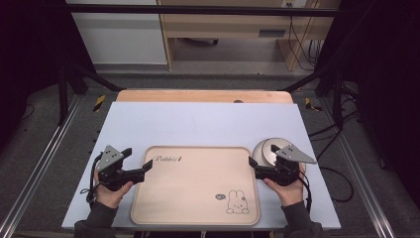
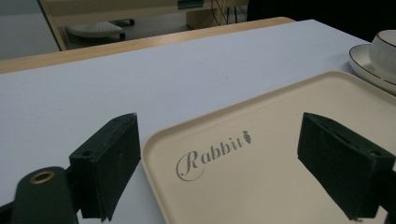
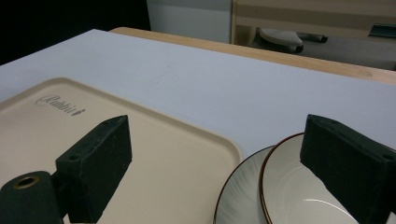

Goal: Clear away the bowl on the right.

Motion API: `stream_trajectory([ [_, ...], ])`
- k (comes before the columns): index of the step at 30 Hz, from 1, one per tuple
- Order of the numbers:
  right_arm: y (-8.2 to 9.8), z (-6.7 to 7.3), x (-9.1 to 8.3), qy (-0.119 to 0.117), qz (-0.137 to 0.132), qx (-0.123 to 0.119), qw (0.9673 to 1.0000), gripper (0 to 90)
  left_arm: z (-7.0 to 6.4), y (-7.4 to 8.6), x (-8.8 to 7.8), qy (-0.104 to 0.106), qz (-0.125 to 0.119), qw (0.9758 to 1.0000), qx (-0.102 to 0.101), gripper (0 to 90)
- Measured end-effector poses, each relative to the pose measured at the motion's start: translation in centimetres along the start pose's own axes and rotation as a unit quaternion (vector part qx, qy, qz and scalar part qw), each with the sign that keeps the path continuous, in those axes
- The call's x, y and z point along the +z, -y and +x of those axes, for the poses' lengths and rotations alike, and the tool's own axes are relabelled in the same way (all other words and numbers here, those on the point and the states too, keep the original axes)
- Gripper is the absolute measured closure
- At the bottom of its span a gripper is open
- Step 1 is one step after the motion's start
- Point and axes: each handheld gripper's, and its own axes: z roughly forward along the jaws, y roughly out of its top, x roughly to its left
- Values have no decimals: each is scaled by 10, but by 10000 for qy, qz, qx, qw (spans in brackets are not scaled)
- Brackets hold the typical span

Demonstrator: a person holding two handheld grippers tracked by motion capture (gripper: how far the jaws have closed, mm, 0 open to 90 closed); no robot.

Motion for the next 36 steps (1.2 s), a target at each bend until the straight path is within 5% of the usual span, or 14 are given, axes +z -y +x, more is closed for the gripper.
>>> stream_trajectory([
  [36, -10, -28, -19, 504, -53, 314, 9982, 155, -1, 0, 1, -1, 23, 10000, 21, 129],
])
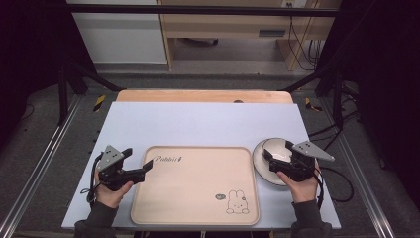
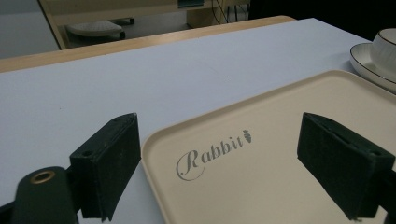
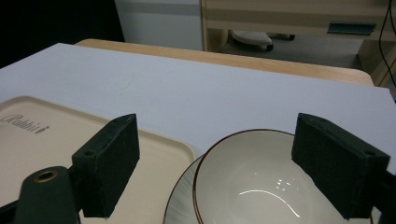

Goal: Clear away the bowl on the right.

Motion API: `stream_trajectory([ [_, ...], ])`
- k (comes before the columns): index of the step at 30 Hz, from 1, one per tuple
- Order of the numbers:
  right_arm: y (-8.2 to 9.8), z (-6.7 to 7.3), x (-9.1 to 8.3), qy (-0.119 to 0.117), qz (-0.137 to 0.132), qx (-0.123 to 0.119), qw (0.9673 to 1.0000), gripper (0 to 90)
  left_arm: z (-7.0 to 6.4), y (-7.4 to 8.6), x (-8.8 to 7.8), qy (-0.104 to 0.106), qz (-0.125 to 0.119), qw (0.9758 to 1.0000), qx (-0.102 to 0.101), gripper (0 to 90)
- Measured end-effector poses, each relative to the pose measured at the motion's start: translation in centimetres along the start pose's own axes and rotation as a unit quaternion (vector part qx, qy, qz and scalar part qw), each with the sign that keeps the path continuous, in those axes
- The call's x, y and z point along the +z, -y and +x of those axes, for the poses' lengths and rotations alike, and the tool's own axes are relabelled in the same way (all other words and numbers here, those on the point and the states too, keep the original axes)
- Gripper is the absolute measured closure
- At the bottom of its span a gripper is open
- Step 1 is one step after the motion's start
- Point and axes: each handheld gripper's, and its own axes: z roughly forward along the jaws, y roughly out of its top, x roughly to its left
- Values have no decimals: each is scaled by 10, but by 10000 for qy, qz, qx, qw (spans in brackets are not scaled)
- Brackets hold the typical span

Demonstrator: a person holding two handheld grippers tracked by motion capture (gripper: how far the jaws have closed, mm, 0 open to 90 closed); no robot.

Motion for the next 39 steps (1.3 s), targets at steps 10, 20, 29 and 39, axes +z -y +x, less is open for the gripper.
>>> stream_trajectory([
  [10, -1, -12, -2, 206, 74, 82, 9997, 177, 0, 0, 1, -12, 22, 10000, 17, 130],
  [20, 0, -22, 1, 464, 226, 173, 9985, 203, 0, 1, 2, 10, 59, 10000, 42, 129],
  [29, 2, -31, 7, 685, 459, 186, 9964, 235, -1, 1, 2, 11, 65, 10000, 39, 129],
  [39, 4, -40, 14, 826, 621, 256, 9943, 253, -1, 1, 3, 14, 90, 9999, 57, 131],
])
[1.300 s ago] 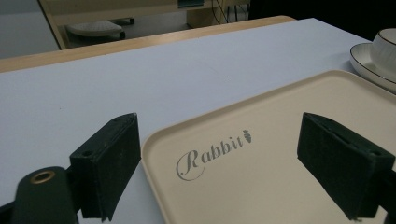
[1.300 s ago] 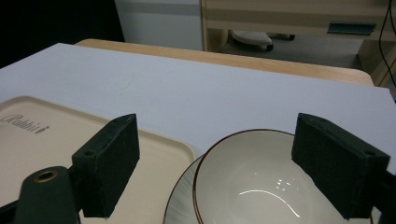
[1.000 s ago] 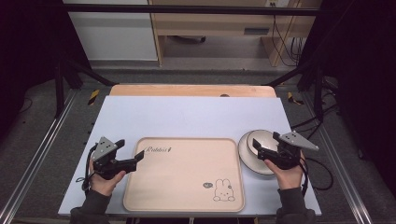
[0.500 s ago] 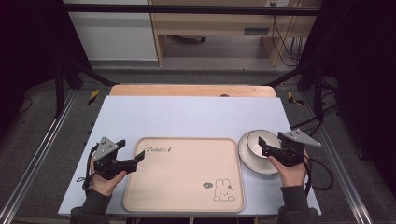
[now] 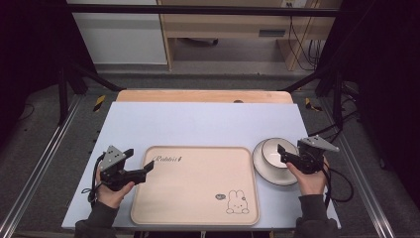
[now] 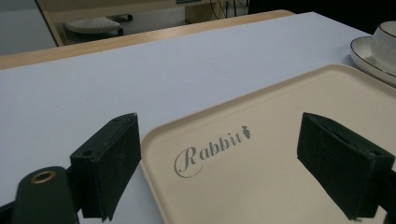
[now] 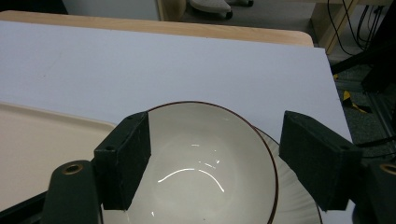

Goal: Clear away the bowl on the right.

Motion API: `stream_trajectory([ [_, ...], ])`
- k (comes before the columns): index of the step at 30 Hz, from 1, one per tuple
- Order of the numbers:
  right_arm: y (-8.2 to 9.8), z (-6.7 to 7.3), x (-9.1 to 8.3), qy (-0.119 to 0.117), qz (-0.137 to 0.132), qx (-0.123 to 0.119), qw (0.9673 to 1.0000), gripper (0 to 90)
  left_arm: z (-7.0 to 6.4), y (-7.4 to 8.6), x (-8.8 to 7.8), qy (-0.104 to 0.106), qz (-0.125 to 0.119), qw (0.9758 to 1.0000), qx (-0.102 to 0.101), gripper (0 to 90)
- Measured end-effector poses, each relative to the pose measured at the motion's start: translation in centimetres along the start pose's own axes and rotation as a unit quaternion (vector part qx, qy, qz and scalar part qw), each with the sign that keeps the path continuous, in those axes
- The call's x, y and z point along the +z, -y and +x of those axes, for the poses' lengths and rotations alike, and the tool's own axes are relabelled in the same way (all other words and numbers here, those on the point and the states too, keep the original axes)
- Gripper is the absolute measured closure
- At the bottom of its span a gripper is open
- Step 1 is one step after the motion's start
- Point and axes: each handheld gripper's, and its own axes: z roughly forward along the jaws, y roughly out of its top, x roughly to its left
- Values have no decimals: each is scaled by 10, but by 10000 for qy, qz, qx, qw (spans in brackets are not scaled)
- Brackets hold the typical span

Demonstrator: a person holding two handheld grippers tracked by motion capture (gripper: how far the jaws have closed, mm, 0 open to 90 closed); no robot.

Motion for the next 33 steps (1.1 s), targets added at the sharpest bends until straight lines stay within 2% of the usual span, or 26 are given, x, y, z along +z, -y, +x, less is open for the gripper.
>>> stream_trajectory([
  [5, -1, -3, 4, -24, 49, 74, 10000, 263, 0, 0, 0, 8, 5, 10000, 0, 131],
  [11, 1, -10, 10, 94, 177, 147, 9997, 280, -1, 0, 1, 13, 22, 10000, 18, 131],
  [21, 4, -15, 16, 174, 372, 132, 9991, 306, -1, 0, 1, 19, 29, 10000, 21, 132],
  [33, 10, -23, 23, 278, 814, 252, 9960, 420, 0, 1, 1, 21, 46, 10000, 21, 134],
])
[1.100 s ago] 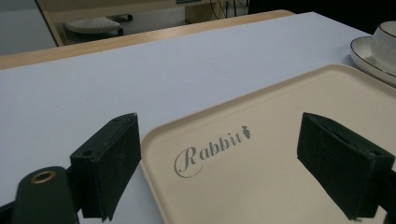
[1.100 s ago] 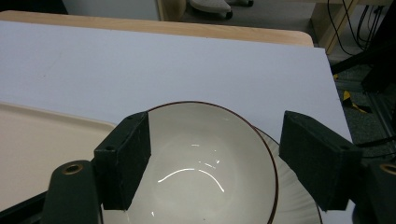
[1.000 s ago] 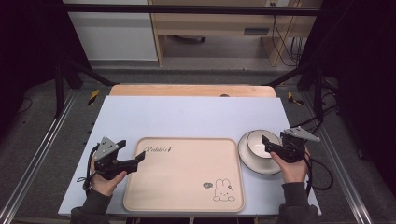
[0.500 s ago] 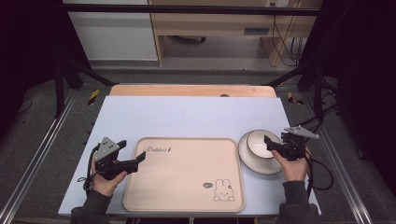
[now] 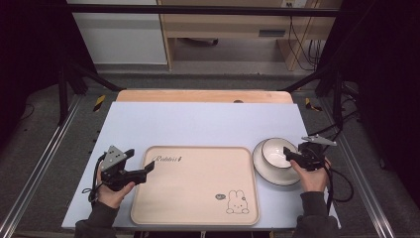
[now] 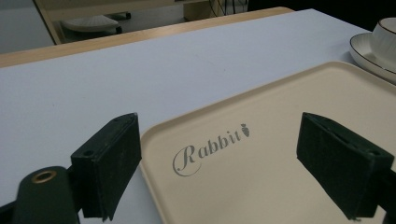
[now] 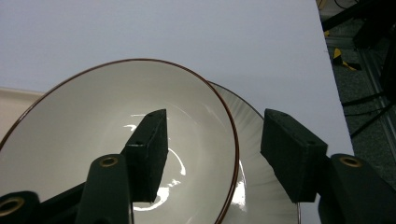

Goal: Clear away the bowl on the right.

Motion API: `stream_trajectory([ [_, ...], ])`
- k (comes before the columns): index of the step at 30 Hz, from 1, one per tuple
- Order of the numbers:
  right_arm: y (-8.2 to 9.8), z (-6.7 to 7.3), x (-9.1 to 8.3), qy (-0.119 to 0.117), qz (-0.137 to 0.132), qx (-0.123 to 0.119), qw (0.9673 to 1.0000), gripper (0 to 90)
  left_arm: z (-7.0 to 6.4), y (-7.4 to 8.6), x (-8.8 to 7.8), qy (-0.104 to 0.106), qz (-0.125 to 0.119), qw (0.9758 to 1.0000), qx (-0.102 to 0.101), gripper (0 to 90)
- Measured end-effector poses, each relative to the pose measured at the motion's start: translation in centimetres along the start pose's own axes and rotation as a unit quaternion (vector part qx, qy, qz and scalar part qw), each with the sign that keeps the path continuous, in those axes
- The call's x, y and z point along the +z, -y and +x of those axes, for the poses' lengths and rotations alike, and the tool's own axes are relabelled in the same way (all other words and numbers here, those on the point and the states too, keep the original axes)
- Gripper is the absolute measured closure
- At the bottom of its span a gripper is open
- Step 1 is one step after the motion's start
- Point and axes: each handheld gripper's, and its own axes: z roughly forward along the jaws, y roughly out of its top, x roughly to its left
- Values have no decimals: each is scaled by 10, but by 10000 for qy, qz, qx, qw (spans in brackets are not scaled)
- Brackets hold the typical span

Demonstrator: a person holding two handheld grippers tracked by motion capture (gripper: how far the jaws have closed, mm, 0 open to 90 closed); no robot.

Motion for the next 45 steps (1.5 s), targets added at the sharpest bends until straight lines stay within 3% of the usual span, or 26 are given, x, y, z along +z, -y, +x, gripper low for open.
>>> stream_trajectory([
  [18, 3, -6, 7, -49, 561, 207, 9982, 632, 0, 0, 1, -4, 29, 10000, 18, 136],
  [28, 2, -8, 11, -216, 769, 437, 9958, 751, 0, 0, 2, 12, 40, 10000, 2, 138],
  [36, 1, -7, 14, -176, 908, 578, 9940, 786, -2, 1, 3, 14, 92, 9999, 59, 138],
  [38, 2, -8, 15, -140, 900, 492, 9946, 789, -2, 1, 3, 19, 107, 9999, 68, 138],
  [45, 0, -9, 16, -224, 928, 768, 9925, 802, -1, 1, 3, 20, 115, 9999, 64, 140],
])
